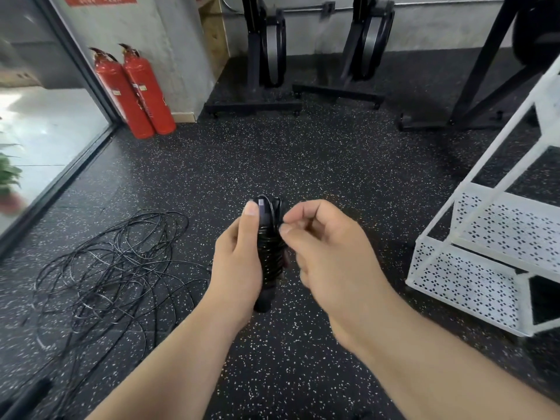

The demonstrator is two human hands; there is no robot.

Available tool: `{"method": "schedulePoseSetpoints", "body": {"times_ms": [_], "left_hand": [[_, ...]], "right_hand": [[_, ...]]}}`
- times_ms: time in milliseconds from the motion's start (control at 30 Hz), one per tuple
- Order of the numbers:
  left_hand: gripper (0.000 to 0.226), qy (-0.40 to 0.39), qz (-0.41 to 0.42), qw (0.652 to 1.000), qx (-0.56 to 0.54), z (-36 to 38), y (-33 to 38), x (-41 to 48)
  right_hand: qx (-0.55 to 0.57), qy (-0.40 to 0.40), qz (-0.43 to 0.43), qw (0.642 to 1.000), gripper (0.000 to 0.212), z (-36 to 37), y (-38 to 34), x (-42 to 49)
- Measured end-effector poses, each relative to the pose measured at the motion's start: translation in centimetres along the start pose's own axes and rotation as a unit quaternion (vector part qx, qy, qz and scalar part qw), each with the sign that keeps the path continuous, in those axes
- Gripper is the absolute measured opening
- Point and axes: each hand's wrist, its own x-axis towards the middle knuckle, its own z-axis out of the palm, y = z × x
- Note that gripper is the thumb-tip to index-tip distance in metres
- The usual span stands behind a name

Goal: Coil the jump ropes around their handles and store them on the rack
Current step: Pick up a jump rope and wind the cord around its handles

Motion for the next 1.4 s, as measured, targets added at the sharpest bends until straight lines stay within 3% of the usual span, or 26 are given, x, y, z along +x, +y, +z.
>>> {"method": "schedulePoseSetpoints", "body": {"times_ms": [100,200,300,400,567,700,900,1033,1200,1267,1333,1400], "left_hand": [[0.057,-0.006,-0.015,1.000,-0.001,0.0,0.0,0.4],[0.058,-0.045,-0.053,0.997,-0.030,0.2,0.5,0.5],[0.062,-0.091,-0.090,0.992,-0.015,0.6,-0.2,0.3],[0.041,-0.129,-0.085,0.988,0.020,1.5,-0.7,-0.1],[0.019,-0.145,-0.026,0.988,0.044,3.7,0.4,-1.8],[0.036,-0.128,-0.014,0.991,0.020,6.0,1.1,-3.8],[0.066,-0.089,0.141,0.969,0.184,10.0,0.7,-7.8],[0.071,-0.115,0.185,0.945,0.244,11.9,1.5,-10.3],[0.047,-0.142,0.159,0.958,0.190,15.1,1.4,-13.1],[0.030,-0.164,0.133,0.963,0.168,16.3,1.7,-13.9],[0.022,-0.170,0.098,0.969,0.148,17.5,1.8,-14.3],[0.026,-0.171,0.051,0.975,0.129,18.8,2.4,-14.7]], "right_hand": [[0.001,0.011,-0.017,1.000,0.021,0.2,0.1,-0.2],[0.068,0.041,0.039,0.996,0.018,-1.3,-0.1,1.4],[0.053,0.075,0.081,0.992,0.017,-2.5,0.3,3.0],[0.007,0.108,0.086,0.990,0.023,-2.9,0.7,3.2],[-0.088,0.095,0.004,0.992,0.043,-2.1,0.6,1.2],[-0.046,0.175,-0.004,0.984,0.052,-3.3,-0.9,-0.1],[0.064,0.224,0.062,0.970,0.055,-5.8,-2.8,-3.6],[0.124,0.238,0.124,0.955,0.050,-9.3,-5.1,-6.2],[0.103,0.285,0.074,0.950,0.054,-12.0,-5.1,-9.4],[0.085,0.290,0.050,0.952,0.045,-13.4,-5.3,-10.8],[0.010,0.292,-0.006,0.956,0.037,-15.1,-5.2,-12.2],[-0.115,0.280,-0.057,0.951,0.046,-16.7,-5.0,-13.6]]}}
